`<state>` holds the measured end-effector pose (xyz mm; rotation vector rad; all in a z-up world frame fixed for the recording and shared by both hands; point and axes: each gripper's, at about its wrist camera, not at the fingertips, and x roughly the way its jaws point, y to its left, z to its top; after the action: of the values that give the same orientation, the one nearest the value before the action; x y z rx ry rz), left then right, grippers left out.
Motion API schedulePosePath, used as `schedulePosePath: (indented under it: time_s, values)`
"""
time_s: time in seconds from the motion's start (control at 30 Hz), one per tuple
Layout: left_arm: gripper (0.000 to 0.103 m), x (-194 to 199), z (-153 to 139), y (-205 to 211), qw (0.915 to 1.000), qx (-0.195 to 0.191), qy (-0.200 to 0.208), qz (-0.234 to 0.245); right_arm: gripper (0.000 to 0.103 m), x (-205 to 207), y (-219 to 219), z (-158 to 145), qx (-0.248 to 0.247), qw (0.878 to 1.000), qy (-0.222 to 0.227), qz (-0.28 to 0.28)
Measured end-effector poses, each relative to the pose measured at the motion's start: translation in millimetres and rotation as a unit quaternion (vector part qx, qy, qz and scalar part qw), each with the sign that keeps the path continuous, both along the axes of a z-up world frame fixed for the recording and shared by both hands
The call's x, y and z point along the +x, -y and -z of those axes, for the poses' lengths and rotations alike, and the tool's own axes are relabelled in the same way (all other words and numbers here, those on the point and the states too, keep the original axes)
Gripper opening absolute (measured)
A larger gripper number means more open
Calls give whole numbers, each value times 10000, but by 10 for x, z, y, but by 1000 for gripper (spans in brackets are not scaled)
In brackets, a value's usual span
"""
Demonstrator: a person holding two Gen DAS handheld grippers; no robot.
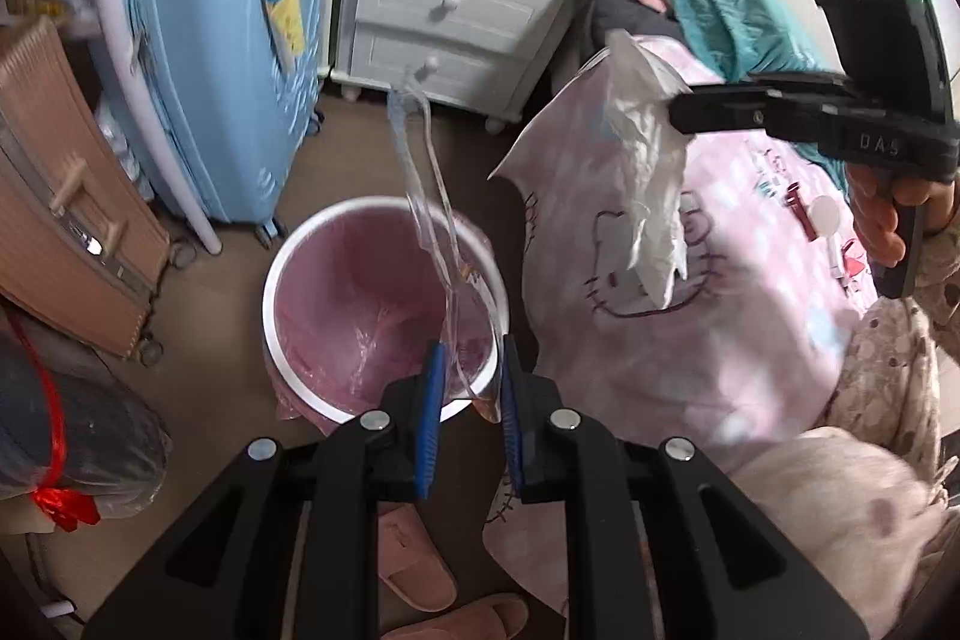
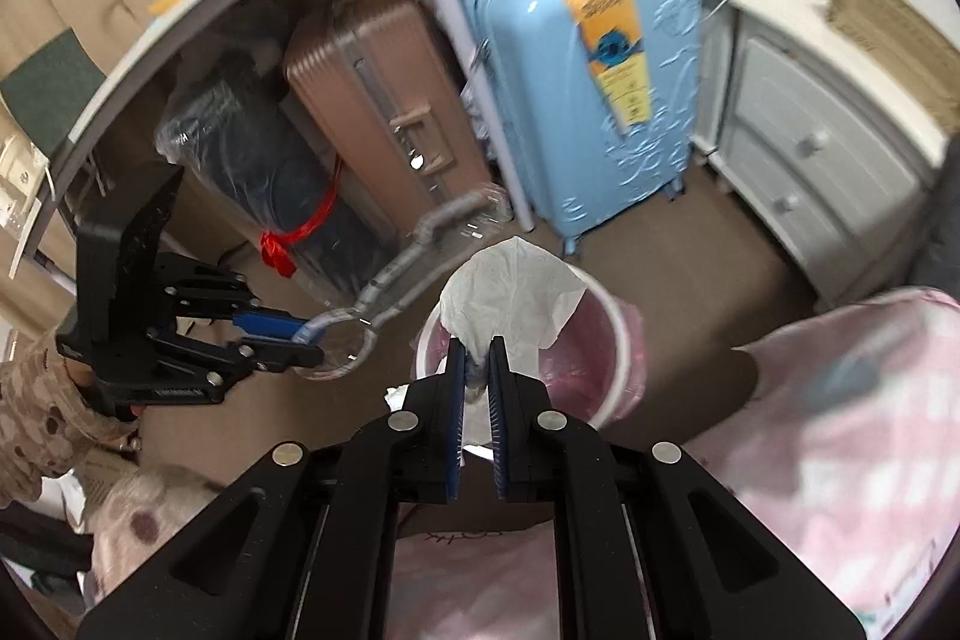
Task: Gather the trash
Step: 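Lift the tissue with the left tool and carry it over the trash bin, then open the left tool to drop the tissue into the bin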
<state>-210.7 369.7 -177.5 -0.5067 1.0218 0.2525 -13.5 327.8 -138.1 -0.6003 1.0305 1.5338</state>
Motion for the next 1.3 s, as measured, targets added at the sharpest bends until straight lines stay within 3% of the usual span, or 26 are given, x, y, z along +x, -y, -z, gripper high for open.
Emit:
schedulePosePath:
  time_s: [0.2, 0.43, 0.47, 0.5, 0.57, 0.67, 0.77, 0.9, 1.07, 1.23, 1.3]
  values:
    - [18, 203, 652, -205, 9992, -275, -281, 8, 7, 42, -340, 480, -411, 9991, 20, -73]
    - [21, 468, 1314, -400, 9970, -567, -524, 1, 7, 80, -437, 758, -634, 9979, 112, -62]
    - [33, 505, 1394, -417, 9965, -622, -566, 14, 7, 85, -438, 775, -642, 9979, 91, -43]
    - [65, 549, 1500, -431, 9957, -646, -663, 0, 7, 92, -433, 794, -657, 9978, 81, -13]
    - [98, 601, 1647, -448, 9949, -572, -833, -75, 7, 93, -421, 807, -677, 9977, 81, -5]
    - [98, 610, 1787, -464, 9936, -582, -935, -258, 7, 65, -407, 790, -678, 9975, 176, -32]
    - [98, 516, 1738, -457, 9931, -596, -882, -486, 7, 51, -398, 755, -649, 9977, 207, -31]
    - [98, 226, 1425, -355, 9945, -46, -779, -698, 7, 8, -445, 737, -631, 9979, 162, -16]
    - [98, -290, 1080, -272, 9864, 420, -931, -1290, 7, -146, -570, 841, -663, 9975, 211, -130]
    - [98, -720, 772, -199, 9802, 384, -719, -1803, 7, -264, -734, 1106, -850, 9964, 20, -20]
    - [98, -847, 643, -140, 9755, 546, -632, -2033, 10, -302, -795, 1210, -864, 9962, -111, 90]
